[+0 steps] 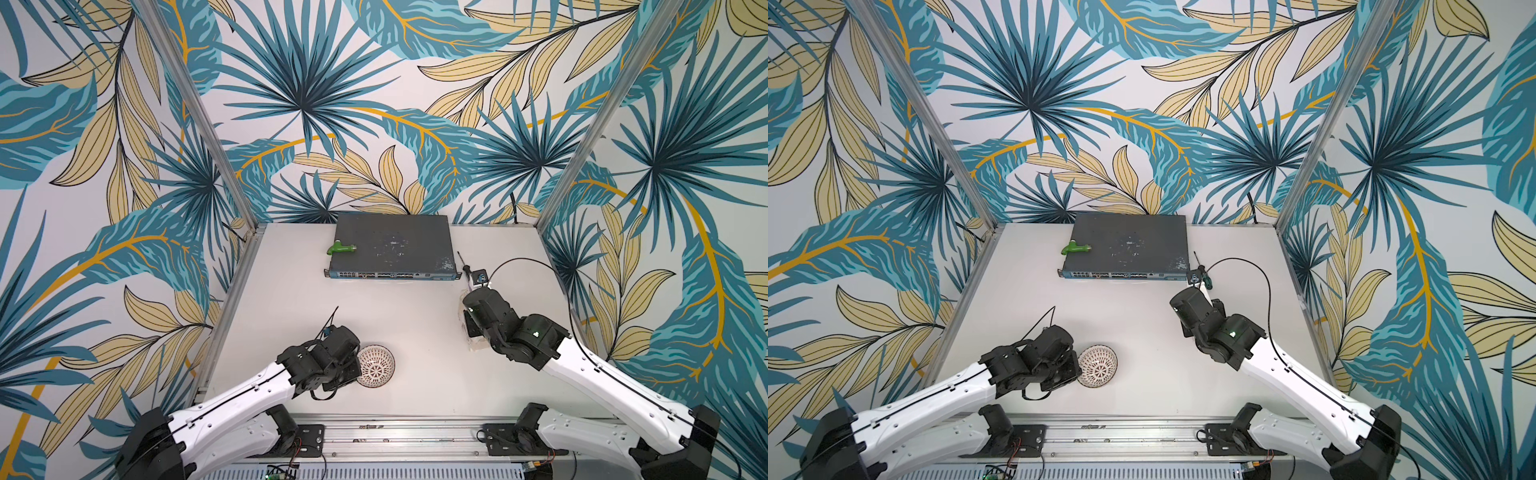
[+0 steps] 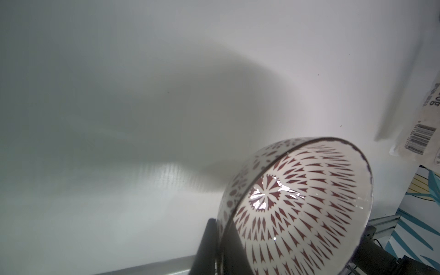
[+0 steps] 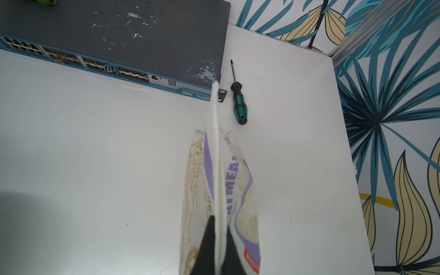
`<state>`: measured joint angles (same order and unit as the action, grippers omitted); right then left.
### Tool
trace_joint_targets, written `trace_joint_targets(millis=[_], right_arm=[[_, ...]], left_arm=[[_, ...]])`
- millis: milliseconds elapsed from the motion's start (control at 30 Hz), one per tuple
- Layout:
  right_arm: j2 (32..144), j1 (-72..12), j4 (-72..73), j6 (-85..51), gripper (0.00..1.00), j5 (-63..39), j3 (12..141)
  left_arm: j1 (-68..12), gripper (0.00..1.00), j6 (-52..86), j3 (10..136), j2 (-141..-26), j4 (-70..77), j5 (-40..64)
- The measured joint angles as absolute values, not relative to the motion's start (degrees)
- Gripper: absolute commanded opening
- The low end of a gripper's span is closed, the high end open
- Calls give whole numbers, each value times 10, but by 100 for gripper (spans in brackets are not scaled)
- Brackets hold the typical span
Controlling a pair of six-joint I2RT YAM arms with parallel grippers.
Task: Pour the oats into the breakfast bowl
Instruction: Pick up the oats bag from the center of the board, then place the oats bag at the center of the board.
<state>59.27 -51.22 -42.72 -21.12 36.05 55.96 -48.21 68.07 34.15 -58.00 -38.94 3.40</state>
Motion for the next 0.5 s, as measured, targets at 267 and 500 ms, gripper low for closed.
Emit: trace_joint_targets(millis=[267,500], right_arm=[[555,-498,-392,-221,0,316,527],[536,-497,-363,-233,0,263,489]], left_arm=[[-537,0,691,420,-693,-342,5],[-555,0,689,434,-782,-300,7]])
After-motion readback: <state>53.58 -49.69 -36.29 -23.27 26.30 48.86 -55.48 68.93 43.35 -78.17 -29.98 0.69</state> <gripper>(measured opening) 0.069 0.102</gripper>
